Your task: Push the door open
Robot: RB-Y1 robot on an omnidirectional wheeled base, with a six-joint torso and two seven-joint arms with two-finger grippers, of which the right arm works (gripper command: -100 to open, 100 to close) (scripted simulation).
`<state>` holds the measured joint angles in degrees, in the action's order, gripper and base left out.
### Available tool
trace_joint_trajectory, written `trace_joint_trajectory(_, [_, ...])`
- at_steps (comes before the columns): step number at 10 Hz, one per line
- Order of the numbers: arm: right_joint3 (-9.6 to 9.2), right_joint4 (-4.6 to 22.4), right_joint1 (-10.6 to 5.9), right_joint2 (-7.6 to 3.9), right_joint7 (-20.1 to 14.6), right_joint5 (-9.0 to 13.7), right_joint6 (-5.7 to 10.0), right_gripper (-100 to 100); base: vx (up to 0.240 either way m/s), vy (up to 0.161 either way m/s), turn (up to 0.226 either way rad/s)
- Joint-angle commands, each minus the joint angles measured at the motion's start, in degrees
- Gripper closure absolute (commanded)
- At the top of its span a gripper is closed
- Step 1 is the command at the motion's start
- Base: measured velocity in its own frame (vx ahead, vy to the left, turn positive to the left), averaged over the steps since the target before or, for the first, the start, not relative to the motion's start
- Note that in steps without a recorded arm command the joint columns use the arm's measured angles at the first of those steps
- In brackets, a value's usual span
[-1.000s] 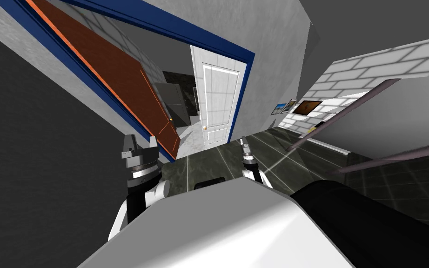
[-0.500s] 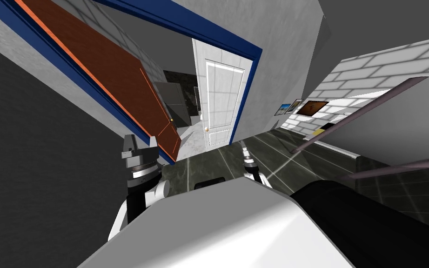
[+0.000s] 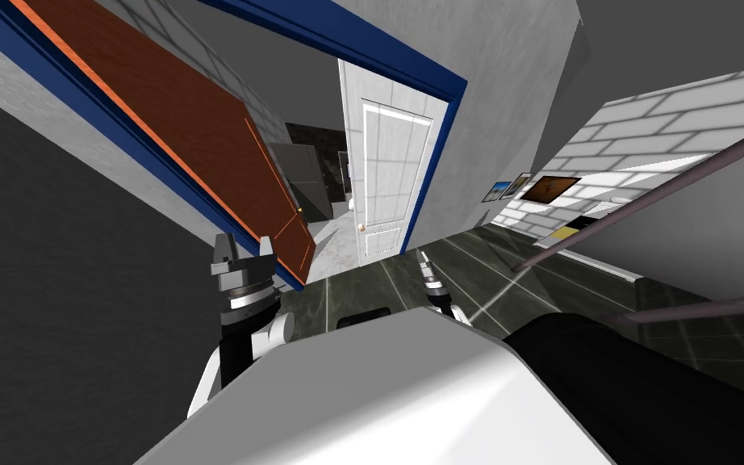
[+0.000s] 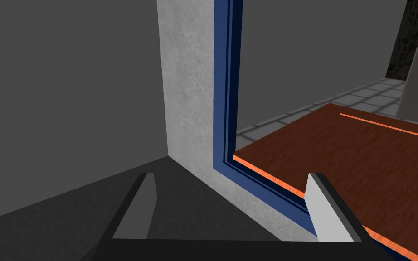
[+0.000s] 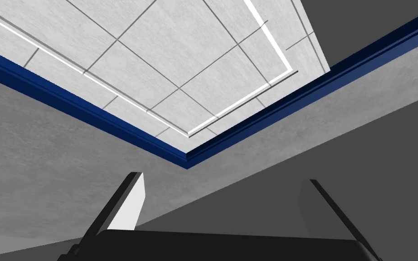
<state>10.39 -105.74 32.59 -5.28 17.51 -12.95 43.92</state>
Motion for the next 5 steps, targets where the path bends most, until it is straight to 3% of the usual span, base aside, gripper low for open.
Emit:
trace_joint_trajectory(1, [0.48,1.6,0.60,0.09,1.8,-1.1,1.64,-100,0.161,0.043,0.025])
trace_joint_trajectory(5, [2.28,6.9,1.33,-0.03,6.4,-3.9,6.00,-100,0.140,0.051,0.020])
